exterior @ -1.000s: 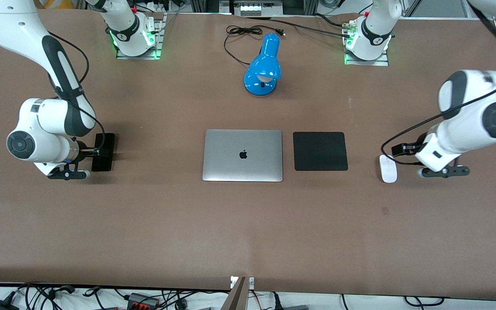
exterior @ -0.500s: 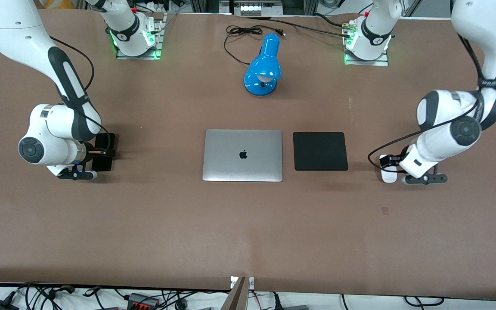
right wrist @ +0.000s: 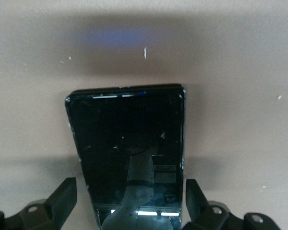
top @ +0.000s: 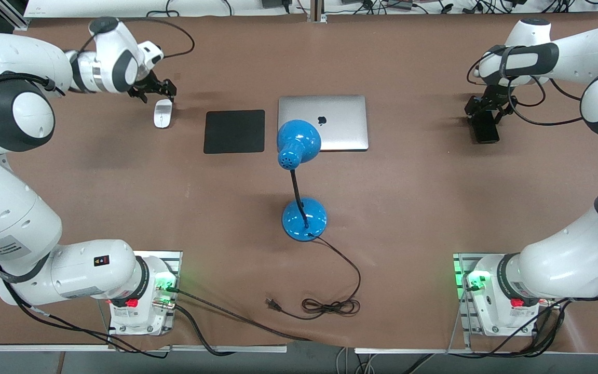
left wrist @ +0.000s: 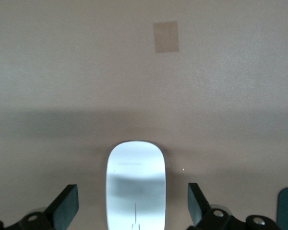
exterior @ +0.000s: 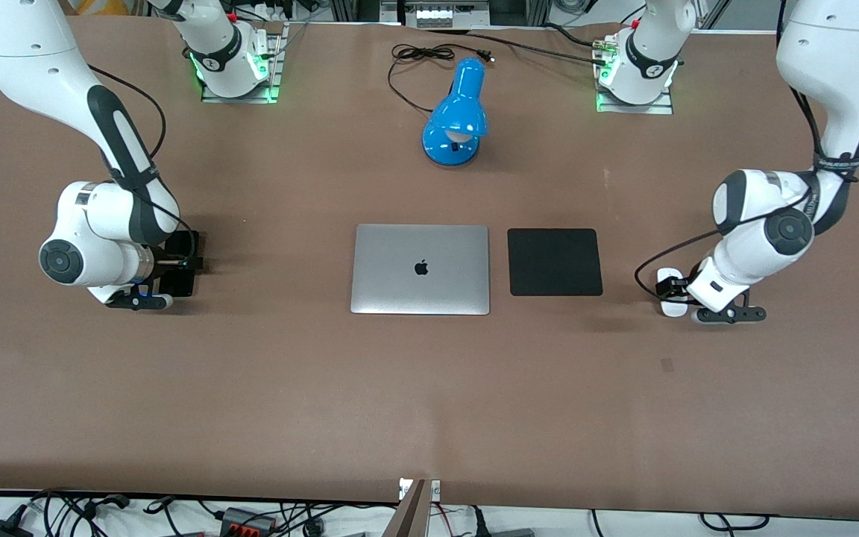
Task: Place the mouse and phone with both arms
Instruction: 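Close the left gripper on the white mouse, then carry the phone toward the laptop while the left gripper carries the mouse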
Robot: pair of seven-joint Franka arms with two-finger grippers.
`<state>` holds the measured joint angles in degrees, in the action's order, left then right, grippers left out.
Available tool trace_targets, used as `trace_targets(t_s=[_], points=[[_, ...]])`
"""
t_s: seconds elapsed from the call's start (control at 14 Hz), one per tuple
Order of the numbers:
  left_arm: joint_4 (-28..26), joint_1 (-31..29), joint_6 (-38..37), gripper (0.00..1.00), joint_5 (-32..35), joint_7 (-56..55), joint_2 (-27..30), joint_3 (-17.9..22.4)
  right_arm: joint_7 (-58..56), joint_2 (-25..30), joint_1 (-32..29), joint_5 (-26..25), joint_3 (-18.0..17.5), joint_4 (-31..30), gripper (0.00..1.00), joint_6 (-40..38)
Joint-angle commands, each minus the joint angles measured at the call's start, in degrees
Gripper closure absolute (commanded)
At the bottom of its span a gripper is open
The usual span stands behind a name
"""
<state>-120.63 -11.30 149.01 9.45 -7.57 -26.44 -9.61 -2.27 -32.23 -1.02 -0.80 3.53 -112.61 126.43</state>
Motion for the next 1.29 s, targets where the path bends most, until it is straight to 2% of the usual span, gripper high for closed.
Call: trace_targets(t_s=[0.0,0.07,0.14,0.21,0.36,0.43,0.5,0.57,0.64,0.79,0.93,1.07,1.21], points=[[-2.33,-0.74,3.74,0.0,1.54,-0.26,-0.62,-0.5,-0.72,0.06,-0.57,0.53,-0.37,-0.59,0.0,0.4],[-2.33,-1.09,4.44,0.0,1.54,-0.26,-1.33,-0.5,-0.81,0.06,-0.65,0.44,-0.37,-0.59,0.0,0.4],[-2.76,-1.18,6.01,0.0,1.54,-0.26,-1.94,-0.5,-0.81,0.06,-0.57,0.44,-0.37,-0.59,0.16,0.23],[-3.55,-1.09,7.6,0.0,1.54,-0.08,-2.21,-0.41,-0.89,0.06,-0.57,0.44,-0.37,-0.59,0.38,0.14],[-3.65,-1.18,8.4,0.0,1.62,0.36,-2.48,-0.32,-0.89,0.15,-0.65,0.44,-0.37,-0.5,0.66,-0.47],[-3.65,-1.18,8.4,0.15,1.62,0.36,-2.39,-0.32,-0.89,0.24,-0.48,0.44,-0.37,-0.42,0.78,-1.17],[-3.65,-1.44,8.4,0.36,1.62,0.45,-2.39,-0.32,-0.89,0.32,-0.48,0.44,-0.37,-0.15,0.86,-1.88],[-3.65,-1.35,8.14,0.5,1.62,0.45,-2.3,-0.32,-0.98,0.59,-0.48,0.44,-0.46,0.02,0.88,-2.75],[-3.65,-1.35,7.97,0.54,1.62,0.36,-2.21,-0.32,-0.9,0.94,-0.3,0.44,-0.46,0.46,0.88,-3.37],[-2.51,-1.35,4.56,0.69,1.62,2.28,-1.69,-0.32,-0.81,2.16,-0.13,0.44,-0.72,2.91,0.88,-6.87],[0.73,-1.35,-0.53,0.69,1.62,2.29,-1.25,-0.32,-1.33,2.96,0.05,0.62,-1.68,7.47,0.88,-12.76],[4.07,-1.35,-6.51,0.69,1.62,2.29,-1.16,-0.5,-1.16,2.96,0.05,0.79,-4.92,11.35,0.88,-14.8],[6.28,-1.35,-10.82,0.69,1.62,2.38,-0.9,-0.76,0.76,2.96,0.22,1.06,-8.87,12.33,0.88,-14.63]])
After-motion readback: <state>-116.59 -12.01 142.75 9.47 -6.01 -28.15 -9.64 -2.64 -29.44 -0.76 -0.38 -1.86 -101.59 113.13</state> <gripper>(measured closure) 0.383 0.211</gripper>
